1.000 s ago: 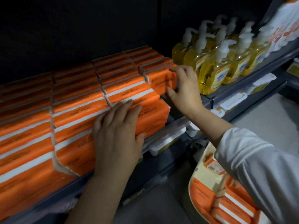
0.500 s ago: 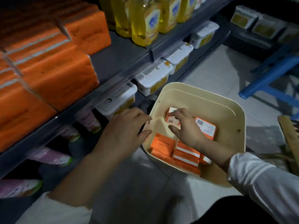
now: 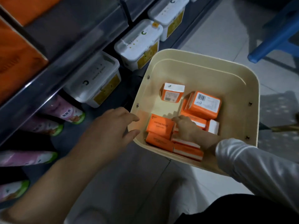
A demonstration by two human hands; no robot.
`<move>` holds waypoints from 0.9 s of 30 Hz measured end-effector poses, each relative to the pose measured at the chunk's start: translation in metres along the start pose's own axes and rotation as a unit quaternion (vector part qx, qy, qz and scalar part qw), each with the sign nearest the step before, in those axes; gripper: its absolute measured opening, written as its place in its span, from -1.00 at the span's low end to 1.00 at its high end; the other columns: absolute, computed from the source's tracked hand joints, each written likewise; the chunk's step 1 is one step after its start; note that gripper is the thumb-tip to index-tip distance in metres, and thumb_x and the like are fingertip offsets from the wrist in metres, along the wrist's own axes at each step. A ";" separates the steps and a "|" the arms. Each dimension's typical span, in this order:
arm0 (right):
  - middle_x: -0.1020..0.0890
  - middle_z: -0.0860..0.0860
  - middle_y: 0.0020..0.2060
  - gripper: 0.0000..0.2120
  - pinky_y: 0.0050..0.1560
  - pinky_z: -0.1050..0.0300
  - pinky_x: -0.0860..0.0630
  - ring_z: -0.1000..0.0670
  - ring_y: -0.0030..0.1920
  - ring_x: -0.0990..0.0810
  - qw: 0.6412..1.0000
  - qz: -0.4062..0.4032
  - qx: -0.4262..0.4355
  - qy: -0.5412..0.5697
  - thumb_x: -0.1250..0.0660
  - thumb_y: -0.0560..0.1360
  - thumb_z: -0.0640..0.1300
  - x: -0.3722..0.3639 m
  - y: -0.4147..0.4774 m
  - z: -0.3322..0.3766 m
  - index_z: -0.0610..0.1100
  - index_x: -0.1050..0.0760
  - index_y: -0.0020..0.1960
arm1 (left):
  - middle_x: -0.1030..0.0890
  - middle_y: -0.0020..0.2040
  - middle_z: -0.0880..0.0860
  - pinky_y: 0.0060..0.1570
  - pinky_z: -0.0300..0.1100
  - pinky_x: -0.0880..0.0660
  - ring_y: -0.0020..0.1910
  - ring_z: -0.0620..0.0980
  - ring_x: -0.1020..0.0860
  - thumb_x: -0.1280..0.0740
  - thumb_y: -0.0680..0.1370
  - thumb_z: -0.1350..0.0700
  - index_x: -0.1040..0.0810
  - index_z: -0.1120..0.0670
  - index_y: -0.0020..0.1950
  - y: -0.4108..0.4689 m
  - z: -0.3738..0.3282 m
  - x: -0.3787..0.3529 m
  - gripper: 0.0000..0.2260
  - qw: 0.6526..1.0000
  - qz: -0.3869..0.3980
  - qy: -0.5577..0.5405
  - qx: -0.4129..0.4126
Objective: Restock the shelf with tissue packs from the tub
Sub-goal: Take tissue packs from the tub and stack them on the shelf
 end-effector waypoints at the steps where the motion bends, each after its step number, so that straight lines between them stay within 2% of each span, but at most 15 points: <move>1: -0.37 -0.17 0.30 -0.41 0.27 -0.04 -0.38 -0.19 0.31 -0.34 1.000 -0.010 -0.015 -0.007 -0.37 0.43 -0.02 -0.002 0.003 -0.009 -0.13 -0.27 0.39 | -0.47 0.09 -0.13 0.06 -0.11 -0.44 0.13 -0.12 -0.42 -0.29 0.51 -0.09 -0.49 -0.09 0.28 0.001 0.001 -0.001 -0.66 1.000 0.001 0.000 0.002; 4: -0.43 -0.17 0.29 -0.47 0.27 -0.01 -0.39 -0.17 0.26 -0.42 0.999 -0.014 -0.041 -0.003 -0.33 0.46 -0.03 -0.011 0.006 -0.035 -0.08 -0.28 0.38 | -0.48 0.10 -0.14 0.06 -0.18 -0.40 0.14 -0.13 -0.41 -0.29 0.51 -0.08 -0.49 -0.09 0.28 0.004 0.002 -0.003 -0.66 1.000 0.008 0.000 0.003; 9: -0.36 -0.14 0.37 -0.22 0.33 0.07 -0.34 -0.13 0.32 -0.39 0.996 0.079 -0.027 -0.038 -0.42 0.40 0.08 -0.024 -0.002 -0.054 -0.13 -0.14 0.47 | -0.46 0.16 -0.14 0.10 -0.20 -0.38 0.18 -0.14 -0.38 -0.29 0.53 -0.07 -0.47 -0.09 0.30 0.013 -0.001 -0.006 -0.66 1.000 0.029 -0.010 0.006; 15: -0.41 -0.10 0.32 -0.31 0.21 0.09 -0.38 -0.10 0.28 -0.42 0.995 0.035 0.024 -0.093 -0.37 0.43 0.11 -0.016 -0.008 -0.043 -0.11 -0.19 0.44 | -0.44 0.20 -0.18 0.12 -0.23 -0.34 0.21 -0.17 -0.35 -0.27 0.54 -0.06 -0.46 -0.11 0.30 0.018 -0.007 -0.007 -0.67 0.999 0.040 -0.012 0.005; 19: -0.45 -0.07 0.30 -0.29 0.21 0.11 -0.36 -0.08 0.27 -0.43 0.999 -0.003 0.022 -0.047 -0.39 0.38 0.16 0.002 -0.013 -0.034 -0.06 -0.23 0.42 | -0.44 0.20 -0.19 0.06 -0.27 -0.32 0.20 -0.19 -0.35 -0.27 0.54 -0.05 -0.47 -0.12 0.29 0.017 -0.010 -0.006 -0.68 0.999 0.036 -0.012 0.002; 23: -0.61 -0.06 0.05 -0.52 0.01 0.09 -0.49 -0.09 0.04 -0.57 0.997 -0.074 0.026 0.012 -0.42 0.34 0.07 0.033 -0.021 -0.026 -0.07 -0.45 0.19 | -0.42 0.21 -0.21 0.05 -0.30 -0.31 0.21 -0.22 -0.33 -0.25 0.55 -0.06 -0.44 -0.13 0.31 0.013 -0.013 -0.004 -0.68 0.999 0.037 -0.024 0.007; 25: -0.64 -0.04 -0.10 -0.65 -0.07 0.12 -0.50 -0.06 -0.08 -0.59 0.992 -0.092 0.018 0.082 -0.45 0.31 0.02 0.049 -0.026 -0.020 -0.10 -0.53 0.04 | -0.42 0.21 -0.21 0.10 -0.24 -0.37 0.21 -0.20 -0.34 -0.26 0.55 -0.06 -0.42 -0.14 0.32 0.011 -0.016 -0.002 -0.66 0.998 0.034 -0.044 0.016; 27: -0.61 -0.01 -0.21 -0.78 -0.12 0.16 -0.46 0.01 -0.16 -0.57 0.977 -0.094 -0.007 0.190 -0.48 0.31 -0.05 0.064 -0.031 -0.015 -0.09 -0.54 -0.10 | -0.43 0.18 -0.21 0.06 -0.26 -0.39 0.17 -0.21 -0.38 -0.27 0.54 -0.07 -0.42 -0.12 0.34 0.008 -0.020 0.000 -0.64 0.997 0.028 -0.073 0.022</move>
Point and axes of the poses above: each hand's wrist, its own y-axis towards the middle knuckle, its own x-axis out of the back of the hand, z = x × y, the point moved 4 cm from there along y, towards the middle knuckle
